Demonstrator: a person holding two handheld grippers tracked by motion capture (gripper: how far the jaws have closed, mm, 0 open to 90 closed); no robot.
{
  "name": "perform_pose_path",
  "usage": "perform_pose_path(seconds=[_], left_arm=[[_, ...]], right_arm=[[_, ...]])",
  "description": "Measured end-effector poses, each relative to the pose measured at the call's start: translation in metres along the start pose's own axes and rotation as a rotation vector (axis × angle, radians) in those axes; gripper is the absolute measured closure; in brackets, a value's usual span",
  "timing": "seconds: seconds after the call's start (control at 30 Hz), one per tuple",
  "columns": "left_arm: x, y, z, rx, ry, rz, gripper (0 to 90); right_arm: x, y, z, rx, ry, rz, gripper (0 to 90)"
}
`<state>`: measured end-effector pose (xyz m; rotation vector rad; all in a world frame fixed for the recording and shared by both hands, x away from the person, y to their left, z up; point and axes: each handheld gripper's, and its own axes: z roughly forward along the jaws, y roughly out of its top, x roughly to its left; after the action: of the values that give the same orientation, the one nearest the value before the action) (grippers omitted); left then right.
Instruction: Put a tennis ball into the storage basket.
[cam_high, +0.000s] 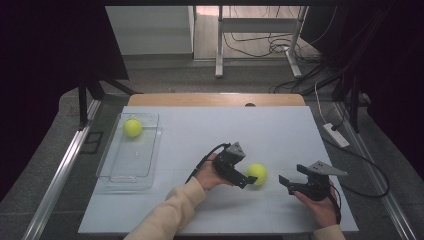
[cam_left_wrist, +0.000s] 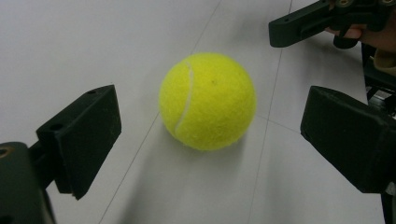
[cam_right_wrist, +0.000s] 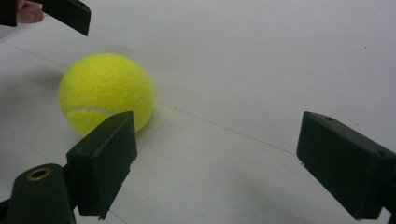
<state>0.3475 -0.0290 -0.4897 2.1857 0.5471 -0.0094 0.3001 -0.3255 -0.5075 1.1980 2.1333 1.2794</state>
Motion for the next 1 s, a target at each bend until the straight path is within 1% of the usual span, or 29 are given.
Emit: perform_pose_path(seconds=[0.03,0.17,0.4,0.53,0.63,1.0], left_arm=[[-0.001,0.000,0.002,-0.002,-0.002,-0.006,5.7],[-0.001,0.000,0.007,0.005,-0.004,-0.009,5.6],[-0.001,0.001,0.015,0.020,-0.011,-0.006,6.0],[-0.001,0.002,0.017,0.016,-0.014,-0.011,6.0],[-0.001,0.002,0.019,0.019,-0.015,-0.008,6.0],[0.000,0.002,0.030,0.029,-0.012,-0.024,6.7]], right_arm=[[0.000,0.000,0.000,0.000,0.000,0.000,12.3],[0.000,0.000,0.000,-0.001,0.000,0.002,12.3],[0.000,0.000,-0.001,-0.002,0.000,0.000,12.3],[0.000,0.000,-0.001,-0.005,0.000,0.002,12.3],[-0.001,-0.001,-0.001,-0.005,-0.001,0.002,12.3],[-0.001,-0.001,-0.002,-0.006,-0.003,0.004,12.3]])
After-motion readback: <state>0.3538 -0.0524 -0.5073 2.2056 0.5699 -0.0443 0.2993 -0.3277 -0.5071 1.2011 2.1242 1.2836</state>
